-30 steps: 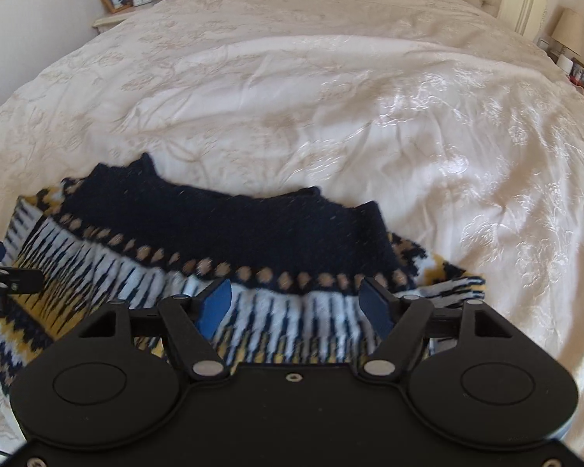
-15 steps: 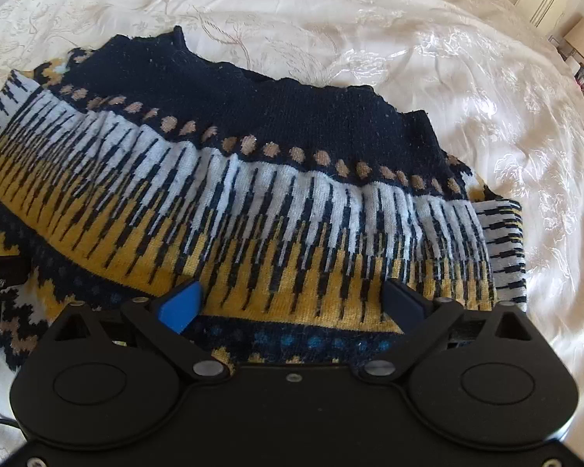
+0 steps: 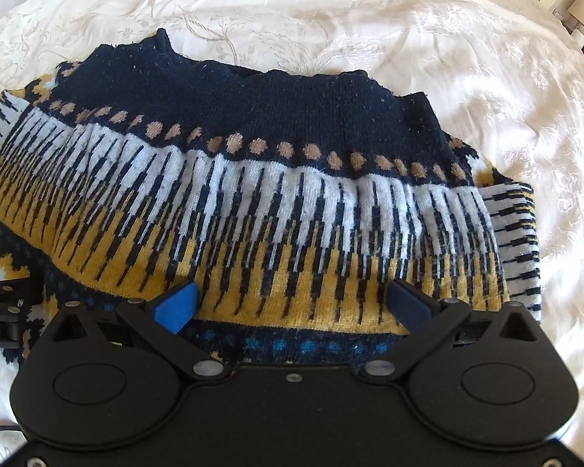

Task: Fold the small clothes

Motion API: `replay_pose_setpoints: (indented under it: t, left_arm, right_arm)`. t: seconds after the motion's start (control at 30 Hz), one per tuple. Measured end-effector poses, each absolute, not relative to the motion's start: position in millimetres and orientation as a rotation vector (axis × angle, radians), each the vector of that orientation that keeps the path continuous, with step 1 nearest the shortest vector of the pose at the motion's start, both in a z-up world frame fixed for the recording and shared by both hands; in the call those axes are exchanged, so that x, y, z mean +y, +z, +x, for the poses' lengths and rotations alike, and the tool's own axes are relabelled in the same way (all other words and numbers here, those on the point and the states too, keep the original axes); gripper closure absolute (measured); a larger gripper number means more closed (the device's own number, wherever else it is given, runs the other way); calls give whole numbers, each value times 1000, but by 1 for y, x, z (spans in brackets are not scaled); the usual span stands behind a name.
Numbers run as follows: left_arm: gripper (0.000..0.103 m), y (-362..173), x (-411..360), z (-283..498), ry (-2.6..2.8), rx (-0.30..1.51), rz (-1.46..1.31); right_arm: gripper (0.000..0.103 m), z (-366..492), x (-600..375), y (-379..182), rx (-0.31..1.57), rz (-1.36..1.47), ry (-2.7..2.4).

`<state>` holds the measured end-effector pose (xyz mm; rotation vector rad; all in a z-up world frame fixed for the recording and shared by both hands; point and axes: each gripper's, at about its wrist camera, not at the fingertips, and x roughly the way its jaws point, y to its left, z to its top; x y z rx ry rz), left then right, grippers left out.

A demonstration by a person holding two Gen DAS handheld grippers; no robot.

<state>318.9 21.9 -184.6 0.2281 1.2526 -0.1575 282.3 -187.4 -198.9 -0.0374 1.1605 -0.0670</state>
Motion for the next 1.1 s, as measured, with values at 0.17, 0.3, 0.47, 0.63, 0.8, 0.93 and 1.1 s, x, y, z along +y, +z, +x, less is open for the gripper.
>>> replay_pose_setpoints:
  t: [0.17,0.3,0.47,0.63,0.8,0.93,1.1]
  left_arm:
    - [0,-192,45,326,-155,1308,50]
    - [0,-195,49,327,-179,1308,35]
    - [0,-191,48,330,-185,1325,31]
    - [9,-162,52,327,-136,1288,-11]
    - [9,-119,30,311,-136,1195,30]
    - [9,-113,-4,303,-201,1162,96]
    - [9,-128,-40,295,-244,1173,149]
  right_arm:
    - [0,278,-196,-203,1141,-12,-43]
    - [0,275,-203,-208,1121,10,-25]
    - [0,273,-212,-210,1102,25,11]
    - [1,266,-235,-194,1100,75,84]
    - [1,244,-269,-166,1044,145,84]
    - [1,224,-298,-143,1008,238,49]
    - [1,208,-330,-139,1003,328,-3]
